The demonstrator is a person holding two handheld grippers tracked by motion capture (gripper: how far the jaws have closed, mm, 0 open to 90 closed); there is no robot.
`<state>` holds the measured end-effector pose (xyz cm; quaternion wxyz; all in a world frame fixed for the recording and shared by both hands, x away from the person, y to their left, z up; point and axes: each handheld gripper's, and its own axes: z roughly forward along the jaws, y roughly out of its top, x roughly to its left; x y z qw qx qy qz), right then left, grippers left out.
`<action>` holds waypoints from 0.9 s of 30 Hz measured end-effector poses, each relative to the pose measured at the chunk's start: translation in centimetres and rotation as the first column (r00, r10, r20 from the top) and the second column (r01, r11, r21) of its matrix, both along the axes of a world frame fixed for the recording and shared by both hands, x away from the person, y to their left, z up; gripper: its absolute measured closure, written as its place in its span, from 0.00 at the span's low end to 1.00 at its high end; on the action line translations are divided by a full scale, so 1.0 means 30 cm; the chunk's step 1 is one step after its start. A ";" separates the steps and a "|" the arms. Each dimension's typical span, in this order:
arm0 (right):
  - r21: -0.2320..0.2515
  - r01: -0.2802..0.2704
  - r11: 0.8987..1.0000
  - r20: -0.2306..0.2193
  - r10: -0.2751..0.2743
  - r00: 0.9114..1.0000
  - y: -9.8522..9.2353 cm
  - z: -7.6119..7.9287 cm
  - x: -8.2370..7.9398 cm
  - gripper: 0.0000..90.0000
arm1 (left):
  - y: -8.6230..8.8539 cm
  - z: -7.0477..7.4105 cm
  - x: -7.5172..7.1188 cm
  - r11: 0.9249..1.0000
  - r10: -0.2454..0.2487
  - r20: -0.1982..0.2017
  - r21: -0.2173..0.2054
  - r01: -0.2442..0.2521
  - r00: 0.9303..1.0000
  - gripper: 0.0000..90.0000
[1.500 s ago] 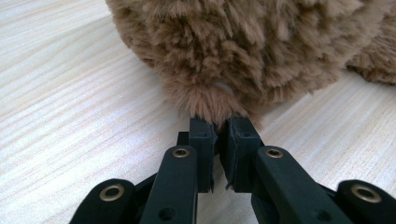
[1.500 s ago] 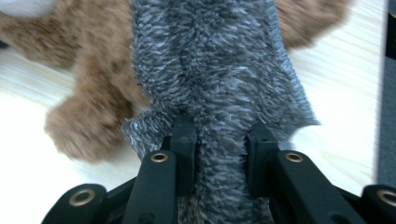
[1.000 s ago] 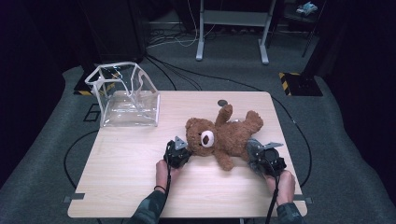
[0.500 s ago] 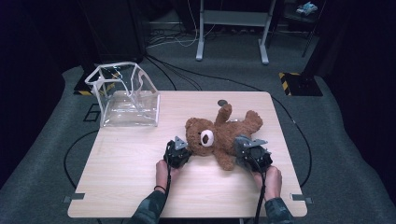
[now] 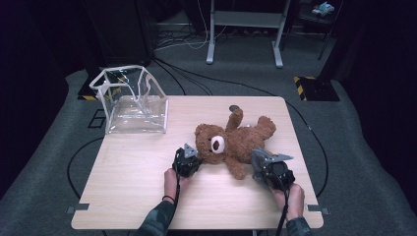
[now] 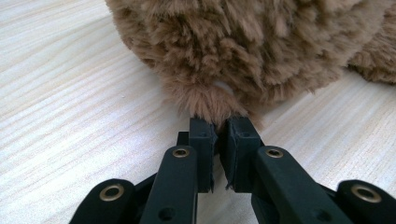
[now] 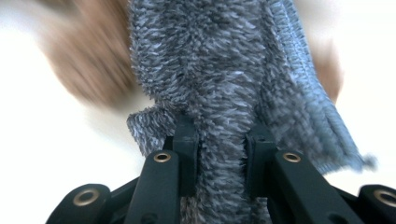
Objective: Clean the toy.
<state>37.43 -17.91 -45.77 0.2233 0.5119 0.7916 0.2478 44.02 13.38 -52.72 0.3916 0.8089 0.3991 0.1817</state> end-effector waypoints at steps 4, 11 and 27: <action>0.006 -0.062 0.998 0.076 0.061 0.995 0.092 0.087 0.050 0.79 | 0.000 0.000 0.000 1.000 0.000 0.001 -0.001 0.000 1.000 0.92; -0.032 -0.065 0.997 0.045 0.066 0.997 0.175 0.006 0.147 0.80 | 0.000 0.000 0.000 1.000 0.000 -0.002 -0.003 0.000 1.000 0.92; 0.070 -0.008 0.997 -0.064 0.012 0.998 0.062 -0.089 0.090 0.81 | -0.002 -0.001 0.000 1.000 0.000 0.001 -0.006 0.000 1.000 0.92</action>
